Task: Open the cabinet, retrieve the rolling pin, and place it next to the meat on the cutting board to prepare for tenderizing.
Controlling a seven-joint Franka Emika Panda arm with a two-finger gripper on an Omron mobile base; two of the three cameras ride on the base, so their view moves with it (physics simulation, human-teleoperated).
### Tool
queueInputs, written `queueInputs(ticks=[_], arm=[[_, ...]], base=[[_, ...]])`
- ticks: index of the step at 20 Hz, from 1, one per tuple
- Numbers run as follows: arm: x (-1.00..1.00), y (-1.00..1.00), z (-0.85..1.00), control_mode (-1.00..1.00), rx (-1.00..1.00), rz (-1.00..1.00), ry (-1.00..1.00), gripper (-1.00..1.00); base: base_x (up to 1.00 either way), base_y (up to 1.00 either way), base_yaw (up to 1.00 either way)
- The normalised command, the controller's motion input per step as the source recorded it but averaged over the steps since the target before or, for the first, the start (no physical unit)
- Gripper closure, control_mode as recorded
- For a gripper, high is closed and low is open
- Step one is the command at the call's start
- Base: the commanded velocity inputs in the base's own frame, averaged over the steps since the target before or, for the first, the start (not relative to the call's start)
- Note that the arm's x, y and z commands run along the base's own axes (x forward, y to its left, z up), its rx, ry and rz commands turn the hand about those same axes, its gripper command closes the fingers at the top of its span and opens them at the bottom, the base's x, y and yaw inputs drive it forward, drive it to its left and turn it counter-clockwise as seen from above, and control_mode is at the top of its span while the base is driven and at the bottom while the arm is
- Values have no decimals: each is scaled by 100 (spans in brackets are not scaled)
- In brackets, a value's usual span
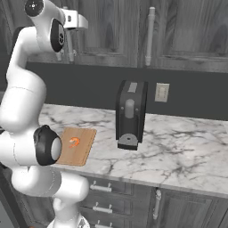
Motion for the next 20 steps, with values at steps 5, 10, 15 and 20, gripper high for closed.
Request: queueInputs(ticks=[5, 10, 15, 20], arm=[[23, 4, 0, -100, 0, 0, 2, 100], [43, 4, 0, -100, 0, 0, 9, 100], [29, 3, -4, -100, 0, 1, 4, 100], [15, 1, -16, -100, 0, 5, 3, 100]], base=[[0, 0, 0], [0, 0, 0], [0, 0, 0], [0, 0, 0]])
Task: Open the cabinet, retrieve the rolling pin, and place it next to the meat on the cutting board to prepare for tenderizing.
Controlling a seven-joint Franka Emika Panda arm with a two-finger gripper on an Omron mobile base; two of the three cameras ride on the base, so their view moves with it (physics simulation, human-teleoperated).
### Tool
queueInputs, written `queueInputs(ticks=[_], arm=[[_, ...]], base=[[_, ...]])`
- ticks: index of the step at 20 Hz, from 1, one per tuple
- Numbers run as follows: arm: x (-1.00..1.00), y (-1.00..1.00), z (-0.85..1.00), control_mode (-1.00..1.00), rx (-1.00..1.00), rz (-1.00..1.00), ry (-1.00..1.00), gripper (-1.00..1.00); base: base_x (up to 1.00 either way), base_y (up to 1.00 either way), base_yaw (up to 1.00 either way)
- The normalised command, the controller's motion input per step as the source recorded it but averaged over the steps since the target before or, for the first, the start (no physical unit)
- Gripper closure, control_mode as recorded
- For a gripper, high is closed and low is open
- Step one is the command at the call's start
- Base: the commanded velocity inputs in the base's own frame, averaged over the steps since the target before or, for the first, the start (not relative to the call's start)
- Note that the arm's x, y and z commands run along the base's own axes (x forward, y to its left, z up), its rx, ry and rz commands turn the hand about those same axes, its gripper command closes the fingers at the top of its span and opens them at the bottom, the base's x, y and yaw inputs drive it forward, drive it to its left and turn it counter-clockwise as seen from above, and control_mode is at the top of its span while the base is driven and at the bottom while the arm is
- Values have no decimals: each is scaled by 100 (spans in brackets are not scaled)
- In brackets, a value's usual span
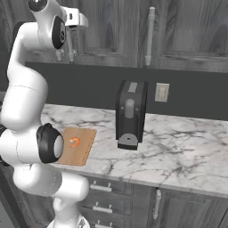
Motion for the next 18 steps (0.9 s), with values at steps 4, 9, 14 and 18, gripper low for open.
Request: queueInputs(ticks=[4, 9, 14, 18], arm=[[-43, 0, -27, -100, 0, 13, 0, 100], [-78, -25, -21, -100, 0, 13, 0, 100], [-96, -54, -24, -100, 0, 13, -4, 100], [-81, -69, -23, -100, 1, 15, -4, 100]], base=[[0, 0, 0], [0, 0, 0], [0, 0, 0], [0, 0, 0]])
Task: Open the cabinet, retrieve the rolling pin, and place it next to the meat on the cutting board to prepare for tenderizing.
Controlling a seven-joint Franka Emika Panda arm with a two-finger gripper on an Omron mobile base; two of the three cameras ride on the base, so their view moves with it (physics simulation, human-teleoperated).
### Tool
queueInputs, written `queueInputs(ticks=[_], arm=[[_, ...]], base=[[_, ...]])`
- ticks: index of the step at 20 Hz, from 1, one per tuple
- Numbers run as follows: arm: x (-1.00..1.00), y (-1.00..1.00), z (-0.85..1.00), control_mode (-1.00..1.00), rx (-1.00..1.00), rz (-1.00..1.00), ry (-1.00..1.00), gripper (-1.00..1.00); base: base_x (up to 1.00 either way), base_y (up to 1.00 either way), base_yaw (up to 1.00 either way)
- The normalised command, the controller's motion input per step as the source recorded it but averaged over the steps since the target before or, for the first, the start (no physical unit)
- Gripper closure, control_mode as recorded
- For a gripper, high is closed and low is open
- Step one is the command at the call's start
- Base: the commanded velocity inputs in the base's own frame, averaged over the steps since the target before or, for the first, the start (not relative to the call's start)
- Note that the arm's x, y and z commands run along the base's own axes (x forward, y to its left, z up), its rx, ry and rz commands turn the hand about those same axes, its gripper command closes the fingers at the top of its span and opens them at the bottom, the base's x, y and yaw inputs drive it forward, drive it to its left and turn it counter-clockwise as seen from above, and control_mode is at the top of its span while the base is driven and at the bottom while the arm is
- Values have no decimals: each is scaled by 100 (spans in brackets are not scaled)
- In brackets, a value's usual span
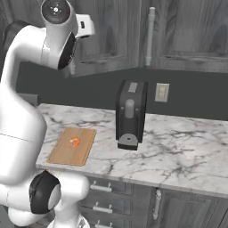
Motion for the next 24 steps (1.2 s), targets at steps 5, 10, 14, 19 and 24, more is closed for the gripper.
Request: queueInputs(ticks=[5, 10, 14, 19, 24], arm=[[-59, -69, -26, -100, 2, 15, -3, 100], [-12, -16, -12, -100, 0, 2, 0, -100], [-48, -33, -2, -100, 0, 0, -2, -100], [-77, -55, 0, -100, 0, -1, -1, -100], [-100, -1, 0, -100, -1, -19, -8, -100]], base=[[0, 0, 0], [0, 0, 0], [0, 0, 0], [0, 0, 0], [0, 0, 0]])
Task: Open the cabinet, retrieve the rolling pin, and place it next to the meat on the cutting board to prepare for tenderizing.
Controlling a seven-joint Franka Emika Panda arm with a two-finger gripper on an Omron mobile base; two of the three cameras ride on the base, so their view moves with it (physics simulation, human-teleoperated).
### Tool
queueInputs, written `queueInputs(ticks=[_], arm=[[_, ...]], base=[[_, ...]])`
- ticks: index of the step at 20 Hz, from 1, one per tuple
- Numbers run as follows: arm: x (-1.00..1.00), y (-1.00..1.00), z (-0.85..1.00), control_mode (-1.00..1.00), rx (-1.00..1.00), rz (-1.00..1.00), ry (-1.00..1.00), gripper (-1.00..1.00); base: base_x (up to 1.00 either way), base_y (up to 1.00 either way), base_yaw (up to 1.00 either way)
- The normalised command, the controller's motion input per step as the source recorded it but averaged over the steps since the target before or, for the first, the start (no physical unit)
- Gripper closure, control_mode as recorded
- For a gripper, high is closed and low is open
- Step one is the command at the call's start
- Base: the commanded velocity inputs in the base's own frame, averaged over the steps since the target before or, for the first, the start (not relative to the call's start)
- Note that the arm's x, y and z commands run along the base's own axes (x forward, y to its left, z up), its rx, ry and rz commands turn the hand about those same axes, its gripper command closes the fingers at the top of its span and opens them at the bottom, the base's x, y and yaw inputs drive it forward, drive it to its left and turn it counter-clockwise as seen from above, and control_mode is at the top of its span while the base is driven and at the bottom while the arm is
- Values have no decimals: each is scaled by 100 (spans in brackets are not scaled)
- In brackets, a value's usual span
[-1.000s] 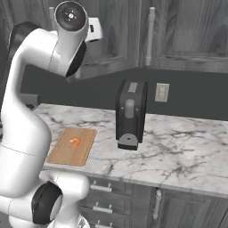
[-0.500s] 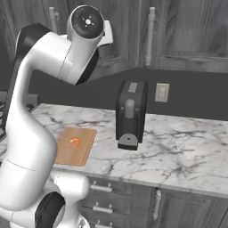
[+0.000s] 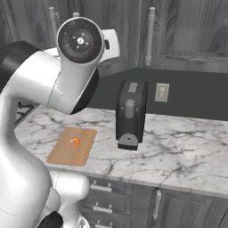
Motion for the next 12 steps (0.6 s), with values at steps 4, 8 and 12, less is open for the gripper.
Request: queueInputs(ticks=[4, 8, 12], arm=[[-78, 56, 0, -100, -12, -27, -8, -100], [-33, 85, -2, -100, -22, -23, -3, -100], [-2, 100, -15, -100, -32, -13, -3, -100]], base=[[0, 0, 0], [0, 0, 0], [0, 0, 0]])
